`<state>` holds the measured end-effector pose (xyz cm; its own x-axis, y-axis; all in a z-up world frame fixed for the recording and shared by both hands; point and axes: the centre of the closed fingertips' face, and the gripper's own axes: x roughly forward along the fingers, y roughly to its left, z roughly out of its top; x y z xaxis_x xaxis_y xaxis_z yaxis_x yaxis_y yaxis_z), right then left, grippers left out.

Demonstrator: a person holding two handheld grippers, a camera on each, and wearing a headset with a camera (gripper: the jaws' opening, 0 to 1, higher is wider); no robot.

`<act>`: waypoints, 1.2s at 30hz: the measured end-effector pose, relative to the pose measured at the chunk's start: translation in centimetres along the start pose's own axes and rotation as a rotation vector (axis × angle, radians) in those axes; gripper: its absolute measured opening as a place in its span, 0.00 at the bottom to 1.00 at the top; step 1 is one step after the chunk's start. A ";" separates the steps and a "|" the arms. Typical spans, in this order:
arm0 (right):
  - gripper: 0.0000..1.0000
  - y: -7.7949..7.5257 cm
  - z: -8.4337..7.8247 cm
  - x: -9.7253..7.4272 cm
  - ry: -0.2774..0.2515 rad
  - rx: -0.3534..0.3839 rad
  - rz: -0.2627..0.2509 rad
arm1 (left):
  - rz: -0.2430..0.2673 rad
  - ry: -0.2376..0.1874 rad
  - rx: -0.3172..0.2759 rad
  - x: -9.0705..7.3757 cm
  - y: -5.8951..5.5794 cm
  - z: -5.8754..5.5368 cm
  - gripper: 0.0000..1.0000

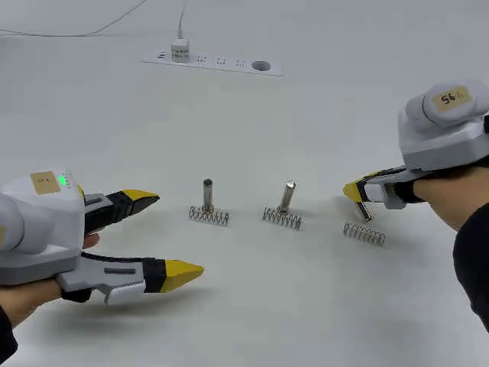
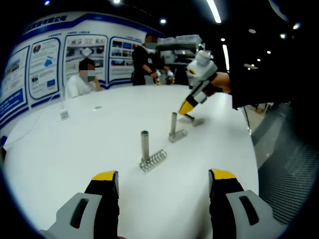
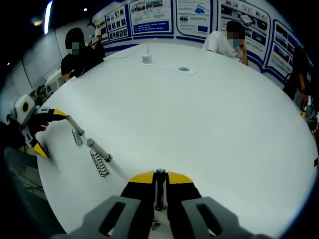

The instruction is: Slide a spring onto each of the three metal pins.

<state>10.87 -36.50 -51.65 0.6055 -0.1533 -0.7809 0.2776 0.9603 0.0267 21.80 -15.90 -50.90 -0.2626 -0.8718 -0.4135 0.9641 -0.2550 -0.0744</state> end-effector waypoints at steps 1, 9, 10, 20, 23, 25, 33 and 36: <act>0.09 0.0 0.0 -0.1 -0.002 -0.001 -0.001 | 0.000 0.000 0.001 0.0 0.0 0.0 0.75; 0.09 0.2 -0.3 -1.2 -0.031 0.027 0.003 | -0.001 0.002 0.006 0.0 0.0 0.1 0.75; 0.09 0.1 -0.3 -1.4 -0.035 0.030 0.001 | -0.001 0.002 0.007 0.0 -0.1 0.1 0.75; 0.08 -0.2 -0.8 -2.1 -0.050 0.041 -0.002 | -0.006 -0.005 0.014 0.2 -0.3 0.4 0.75; 0.08 -0.2 -0.9 -2.4 -0.059 0.044 -0.005 | -0.006 -0.004 0.016 0.1 -0.3 0.4 0.75; 0.08 -0.1 -0.8 -2.6 -0.065 0.040 -0.005 | -0.004 -0.001 0.016 0.0 -0.2 0.3 0.75; 0.08 0.2 -0.6 -3.2 -0.092 0.036 -0.001 | -0.005 -0.004 0.021 0.0 -0.2 0.6 0.74; 0.08 0.3 -0.8 -3.4 -0.098 0.034 0.000 | -0.004 -0.005 0.022 0.0 -0.2 0.7 0.74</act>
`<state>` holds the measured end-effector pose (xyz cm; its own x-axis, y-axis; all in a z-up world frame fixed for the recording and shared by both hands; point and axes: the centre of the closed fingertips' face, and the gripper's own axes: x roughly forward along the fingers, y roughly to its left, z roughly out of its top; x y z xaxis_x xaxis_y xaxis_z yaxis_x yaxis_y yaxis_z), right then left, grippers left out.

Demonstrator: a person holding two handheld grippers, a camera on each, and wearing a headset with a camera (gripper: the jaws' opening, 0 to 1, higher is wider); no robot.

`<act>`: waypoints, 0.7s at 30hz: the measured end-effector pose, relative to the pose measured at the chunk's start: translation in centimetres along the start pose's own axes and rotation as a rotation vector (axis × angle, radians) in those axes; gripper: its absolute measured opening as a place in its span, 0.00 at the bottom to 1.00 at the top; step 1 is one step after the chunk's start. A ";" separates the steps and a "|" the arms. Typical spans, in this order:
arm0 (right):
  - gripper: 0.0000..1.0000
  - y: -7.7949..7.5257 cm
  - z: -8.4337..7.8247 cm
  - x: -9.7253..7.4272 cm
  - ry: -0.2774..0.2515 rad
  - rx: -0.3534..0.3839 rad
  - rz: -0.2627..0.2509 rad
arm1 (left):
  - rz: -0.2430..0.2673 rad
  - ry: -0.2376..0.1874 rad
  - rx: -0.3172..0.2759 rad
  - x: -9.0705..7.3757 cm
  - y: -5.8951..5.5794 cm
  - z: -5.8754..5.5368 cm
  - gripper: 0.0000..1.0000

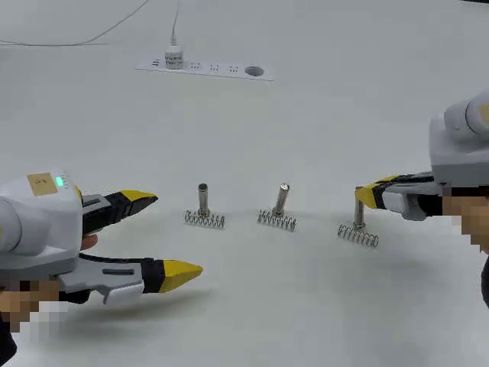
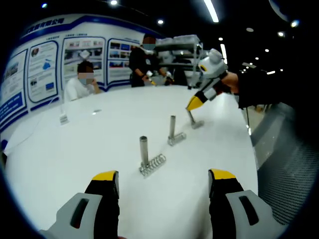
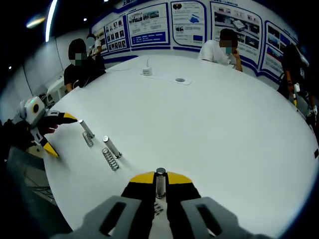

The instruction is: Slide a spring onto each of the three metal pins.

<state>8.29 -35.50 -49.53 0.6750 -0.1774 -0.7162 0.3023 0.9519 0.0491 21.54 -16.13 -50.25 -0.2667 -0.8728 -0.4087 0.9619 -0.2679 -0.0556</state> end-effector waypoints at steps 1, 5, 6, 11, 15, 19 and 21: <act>0.08 0.0 -0.1 -0.1 -0.002 0.000 0.001 | 0.000 -0.001 0.000 0.0 0.0 0.0 0.74; 0.08 0.0 -0.3 -0.4 -0.009 0.003 0.004 | -0.001 0.001 0.003 0.0 -0.1 0.0 0.74; 0.08 0.0 -0.3 -0.5 -0.011 0.000 0.005 | -0.002 0.001 0.004 0.0 -0.1 0.0 0.74; 0.09 0.2 -0.6 -0.9 -0.023 -0.012 0.010 | -0.003 0.000 0.007 -0.1 -0.2 0.2 0.74; 0.09 0.2 -0.9 -1.3 -0.029 -0.025 0.011 | -0.004 0.001 0.012 -0.1 -0.3 0.4 0.74; 0.09 0.3 -1.1 -1.5 -0.031 -0.037 0.013 | -0.005 0.002 0.014 -0.1 -0.4 0.4 0.74; 0.09 0.3 -1.1 -1.5 -0.032 -0.042 0.015 | -0.007 0.001 0.016 -0.1 -0.5 0.4 0.74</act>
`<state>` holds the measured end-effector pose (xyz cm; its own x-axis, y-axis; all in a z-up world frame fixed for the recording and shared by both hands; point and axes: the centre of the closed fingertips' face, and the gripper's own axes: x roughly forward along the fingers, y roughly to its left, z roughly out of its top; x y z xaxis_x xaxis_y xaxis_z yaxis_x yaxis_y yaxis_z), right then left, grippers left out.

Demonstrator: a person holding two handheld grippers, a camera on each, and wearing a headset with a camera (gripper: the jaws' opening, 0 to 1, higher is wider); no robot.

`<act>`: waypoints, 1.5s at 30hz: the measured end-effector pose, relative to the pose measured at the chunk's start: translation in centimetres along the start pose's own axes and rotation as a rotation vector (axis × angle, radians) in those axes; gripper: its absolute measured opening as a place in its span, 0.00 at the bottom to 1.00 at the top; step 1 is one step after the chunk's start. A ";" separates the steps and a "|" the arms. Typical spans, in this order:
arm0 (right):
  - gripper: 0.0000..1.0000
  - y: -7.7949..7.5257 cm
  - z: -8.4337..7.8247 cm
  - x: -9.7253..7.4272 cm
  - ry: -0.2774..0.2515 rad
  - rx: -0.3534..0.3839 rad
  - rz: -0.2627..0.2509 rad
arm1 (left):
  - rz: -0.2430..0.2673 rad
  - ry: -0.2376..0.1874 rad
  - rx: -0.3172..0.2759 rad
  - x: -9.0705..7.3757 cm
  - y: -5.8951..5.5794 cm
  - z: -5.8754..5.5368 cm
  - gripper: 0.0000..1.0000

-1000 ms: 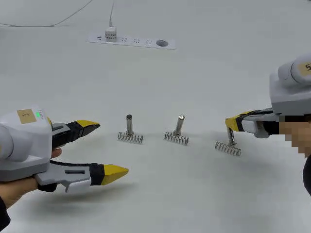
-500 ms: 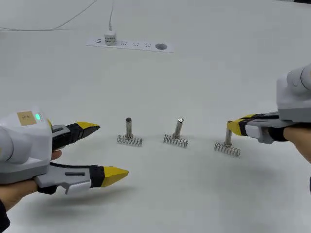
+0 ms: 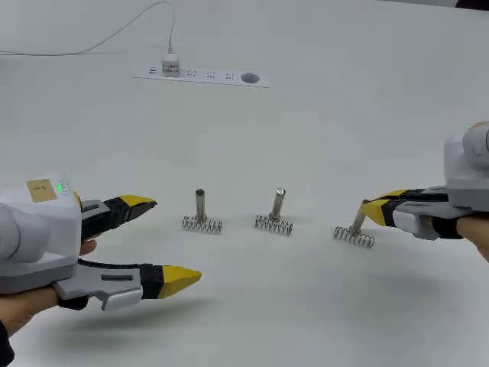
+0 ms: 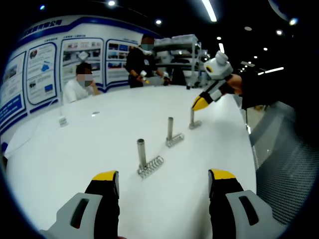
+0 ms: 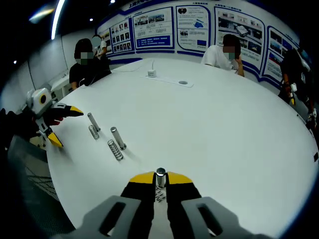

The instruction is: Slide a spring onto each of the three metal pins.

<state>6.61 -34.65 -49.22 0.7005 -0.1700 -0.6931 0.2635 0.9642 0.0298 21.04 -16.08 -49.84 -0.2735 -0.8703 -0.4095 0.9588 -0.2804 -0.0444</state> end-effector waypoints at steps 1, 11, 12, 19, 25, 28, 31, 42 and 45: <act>0.09 0.0 0.0 0.0 -0.001 -0.003 0.000 | -0.001 -0.001 0.000 0.0 -0.1 0.0 0.74; 0.09 0.1 -0.4 0.0 0.008 -0.027 0.000 | -0.003 -0.004 0.003 -0.2 -0.2 0.2 0.74; 0.09 0.2 -0.4 0.0 0.009 -0.027 0.000 | -0.003 -0.004 0.003 -0.2 -0.2 0.2 0.74; 0.09 0.0 -1.2 0.0 0.025 -0.039 0.004 | -0.009 -0.007 0.006 -0.2 -0.4 0.3 0.74; 0.12 0.0 -2.0 0.0 0.040 -0.063 0.022 | -0.014 -0.009 0.008 0.0 -0.7 0.4 0.74; 0.15 0.3 -2.5 0.2 0.053 -0.096 0.043 | -0.020 -0.008 0.010 0.0 -0.9 0.5 0.74; 0.16 0.5 -3.0 0.4 0.069 -0.121 0.060 | -0.025 -0.007 0.013 0.1 -1.0 0.5 0.74; 0.16 0.8 -3.9 1.2 0.116 -0.197 0.124 | -0.053 -0.001 0.026 0.3 -1.8 0.7 0.72; 0.16 0.9 -4.0 1.3 0.126 -0.220 0.132 | -0.060 -0.002 0.025 0.4 -2.0 0.7 0.72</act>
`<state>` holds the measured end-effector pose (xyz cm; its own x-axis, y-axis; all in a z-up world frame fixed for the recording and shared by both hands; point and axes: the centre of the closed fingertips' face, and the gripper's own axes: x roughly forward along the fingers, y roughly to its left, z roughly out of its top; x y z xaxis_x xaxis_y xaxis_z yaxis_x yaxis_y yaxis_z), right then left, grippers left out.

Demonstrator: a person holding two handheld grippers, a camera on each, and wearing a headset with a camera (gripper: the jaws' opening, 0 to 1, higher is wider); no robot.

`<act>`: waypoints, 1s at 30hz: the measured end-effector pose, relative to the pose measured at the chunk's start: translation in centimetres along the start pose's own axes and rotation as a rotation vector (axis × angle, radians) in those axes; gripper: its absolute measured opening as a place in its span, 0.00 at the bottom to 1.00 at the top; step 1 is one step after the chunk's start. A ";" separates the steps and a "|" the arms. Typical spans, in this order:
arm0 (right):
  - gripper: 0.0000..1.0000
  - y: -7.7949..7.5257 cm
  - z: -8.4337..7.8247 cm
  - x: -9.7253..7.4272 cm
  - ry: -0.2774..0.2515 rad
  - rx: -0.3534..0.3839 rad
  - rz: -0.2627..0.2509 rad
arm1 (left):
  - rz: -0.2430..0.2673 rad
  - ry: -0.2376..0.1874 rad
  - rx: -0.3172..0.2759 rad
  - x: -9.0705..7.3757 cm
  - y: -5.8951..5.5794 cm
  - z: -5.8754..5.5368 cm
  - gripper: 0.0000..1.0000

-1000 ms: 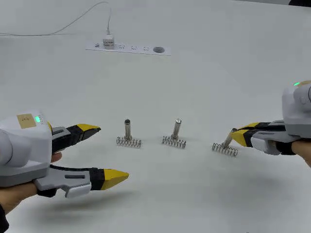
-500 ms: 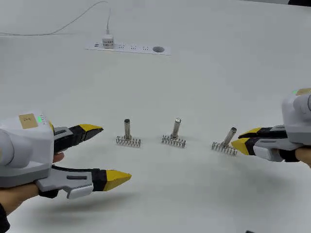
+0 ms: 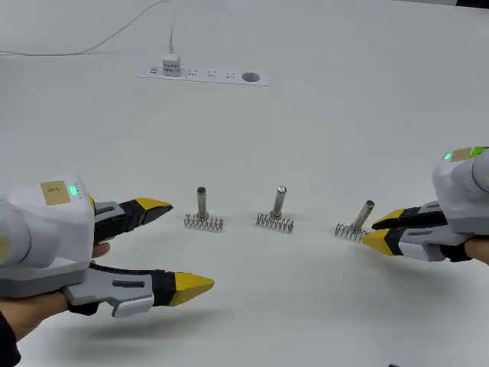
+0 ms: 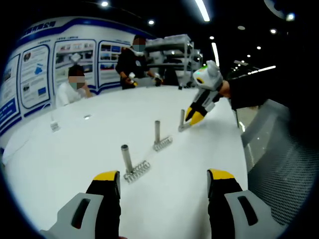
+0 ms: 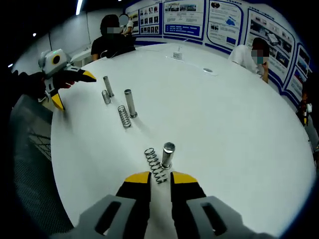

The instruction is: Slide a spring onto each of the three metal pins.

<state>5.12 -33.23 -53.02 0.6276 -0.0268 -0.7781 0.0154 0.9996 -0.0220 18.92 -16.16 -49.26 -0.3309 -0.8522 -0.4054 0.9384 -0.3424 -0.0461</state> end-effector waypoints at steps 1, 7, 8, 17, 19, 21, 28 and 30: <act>0.16 0.0 0.0 0.1 0.001 -0.009 0.005 | -0.004 0.000 0.000 0.1 -0.1 0.0 0.72; 0.16 0.2 -0.3 0.6 0.031 -0.030 0.025 | -0.023 0.004 0.003 0.3 -0.7 0.0 0.71; 0.16 0.2 -0.4 0.7 0.034 -0.033 0.029 | -0.025 0.005 0.003 0.4 -0.7 0.0 0.70; 0.14 0.5 -0.7 0.9 0.064 -0.054 0.058 | -0.040 0.008 0.004 0.6 -0.9 0.0 0.68; 0.13 0.6 -0.8 1.0 0.073 -0.063 0.061 | -0.044 0.009 0.005 0.7 -0.9 0.0 0.68; 0.13 0.7 -0.9 1.0 0.079 -0.069 0.065 | -0.049 0.009 0.008 0.8 -1.1 0.1 0.67; 0.12 0.9 -1.1 0.9 0.091 -0.087 0.074 | -0.073 0.015 0.018 1.2 -1.6 0.2 0.65; 0.12 0.9 -1.1 0.9 0.092 -0.089 0.074 | -0.080 0.016 0.022 1.3 -1.8 0.3 0.65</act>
<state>4.85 -32.34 -54.46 0.5504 0.0423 -0.8338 -0.1000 0.9949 -0.0155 16.82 -16.77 -49.48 -0.4030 -0.8152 -0.4159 0.9065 -0.4182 -0.0587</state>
